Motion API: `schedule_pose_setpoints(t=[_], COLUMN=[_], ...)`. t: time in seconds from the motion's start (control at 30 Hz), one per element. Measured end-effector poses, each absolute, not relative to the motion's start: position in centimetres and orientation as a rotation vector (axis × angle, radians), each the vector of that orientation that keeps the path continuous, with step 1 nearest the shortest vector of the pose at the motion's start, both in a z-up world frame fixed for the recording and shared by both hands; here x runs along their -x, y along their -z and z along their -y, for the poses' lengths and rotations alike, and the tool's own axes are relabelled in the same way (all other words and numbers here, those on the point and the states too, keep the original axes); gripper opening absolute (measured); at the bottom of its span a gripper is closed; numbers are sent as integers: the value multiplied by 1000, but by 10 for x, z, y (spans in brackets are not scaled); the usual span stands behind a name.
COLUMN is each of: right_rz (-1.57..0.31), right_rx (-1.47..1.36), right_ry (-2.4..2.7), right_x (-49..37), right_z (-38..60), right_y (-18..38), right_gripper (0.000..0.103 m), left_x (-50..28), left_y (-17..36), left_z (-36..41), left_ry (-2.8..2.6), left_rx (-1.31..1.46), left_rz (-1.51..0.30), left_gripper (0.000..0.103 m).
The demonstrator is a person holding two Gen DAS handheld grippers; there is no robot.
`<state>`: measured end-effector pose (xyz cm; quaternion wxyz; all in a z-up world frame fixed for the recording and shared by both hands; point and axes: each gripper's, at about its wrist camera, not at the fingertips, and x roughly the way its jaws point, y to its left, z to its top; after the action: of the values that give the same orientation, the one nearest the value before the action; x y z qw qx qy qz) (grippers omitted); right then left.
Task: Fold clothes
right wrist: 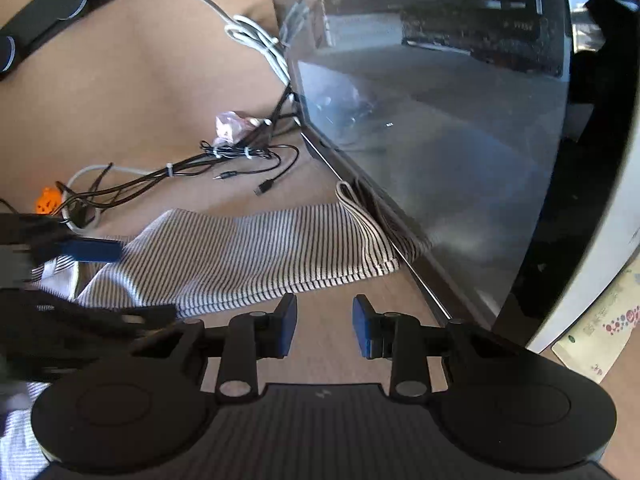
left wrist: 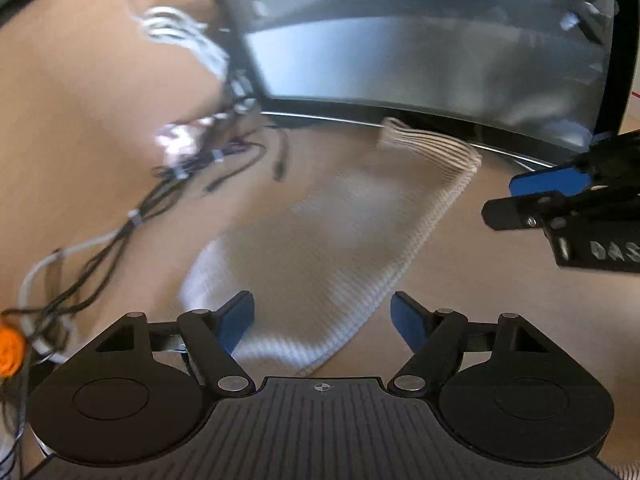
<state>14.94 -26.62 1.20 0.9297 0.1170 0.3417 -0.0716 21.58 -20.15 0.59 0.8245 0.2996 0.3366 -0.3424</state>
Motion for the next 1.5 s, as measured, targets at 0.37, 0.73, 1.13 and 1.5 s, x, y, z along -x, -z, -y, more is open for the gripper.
schedule_pose_setpoints(t=[0.37,0.73,1.13,1.5], right_rz=[-703,-721,-619,-470], right_rx=[-269,-340,-202,-135], right_ry=[105,192,109,2], right_x=[-148,-184,-197,-174], right_z=[264,255,252,244], right_y=[-12,1,-29,-94], right_gripper=[42,45,23,23], left_x=[-243,-227,-190,-187], left_y=[0,3,-7,-1], left_z=[167,137,165,236], left_ry=[682,633,610,627], left_rx=[-478,-442,-551,-690], left_rz=[-881,-906,-673,-485], left_gripper=[57,58,75,17])
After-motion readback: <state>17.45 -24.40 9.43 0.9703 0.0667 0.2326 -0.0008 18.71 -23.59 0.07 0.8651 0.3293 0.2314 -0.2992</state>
